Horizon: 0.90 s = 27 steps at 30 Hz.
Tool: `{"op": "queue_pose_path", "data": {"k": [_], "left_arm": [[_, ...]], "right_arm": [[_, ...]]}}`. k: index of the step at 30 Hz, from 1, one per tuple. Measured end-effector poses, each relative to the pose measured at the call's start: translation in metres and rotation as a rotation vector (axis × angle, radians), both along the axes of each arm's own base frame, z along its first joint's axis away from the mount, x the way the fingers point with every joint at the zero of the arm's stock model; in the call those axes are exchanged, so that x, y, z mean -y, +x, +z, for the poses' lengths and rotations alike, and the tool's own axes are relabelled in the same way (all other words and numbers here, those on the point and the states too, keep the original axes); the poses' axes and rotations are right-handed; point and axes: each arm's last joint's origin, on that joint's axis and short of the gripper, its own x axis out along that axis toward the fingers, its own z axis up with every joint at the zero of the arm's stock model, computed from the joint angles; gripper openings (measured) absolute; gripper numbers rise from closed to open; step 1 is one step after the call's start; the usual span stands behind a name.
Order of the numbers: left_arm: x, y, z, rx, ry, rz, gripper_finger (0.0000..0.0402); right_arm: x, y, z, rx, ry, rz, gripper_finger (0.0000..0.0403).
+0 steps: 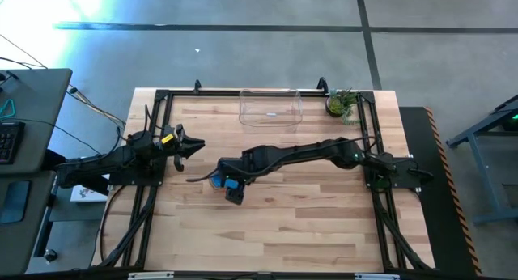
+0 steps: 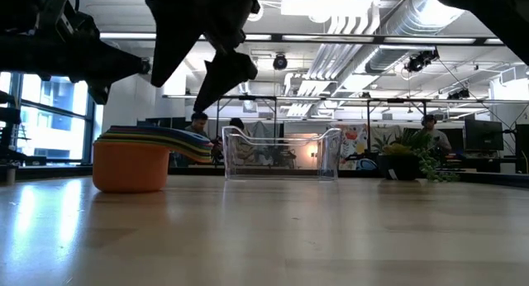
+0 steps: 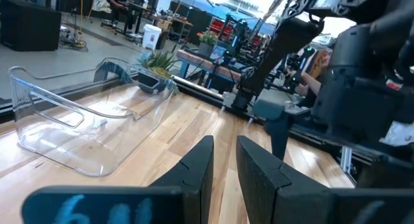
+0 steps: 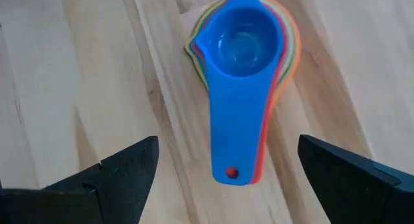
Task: Nest measuring cups in basket
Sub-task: Put the nested measuring cups into the transparent bin
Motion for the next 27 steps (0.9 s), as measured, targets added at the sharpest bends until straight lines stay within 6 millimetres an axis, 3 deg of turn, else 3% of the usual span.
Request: {"op": "queue_pose_path", "data": {"k": [12, 22, 27], "left_arm": [[0.0, 0.0, 0.0, 0.0, 0.0, 0.0, 0.0058], [0.0, 0.0, 0.0, 0.0, 0.0, 0.0, 0.0058], [0.0, 0.0, 0.0, 0.0, 0.0, 0.001, 0.0058]], "right_arm": [[-0.006, 0.008, -0.026, -0.031, -0.046, -0.007, 0.0386], [-0.006, 0.01, -0.032, -0.027, -0.078, -0.003, 0.0388], [-0.006, 0.012, -0.044, -0.058, -0.075, 0.005, 0.0388]]}}
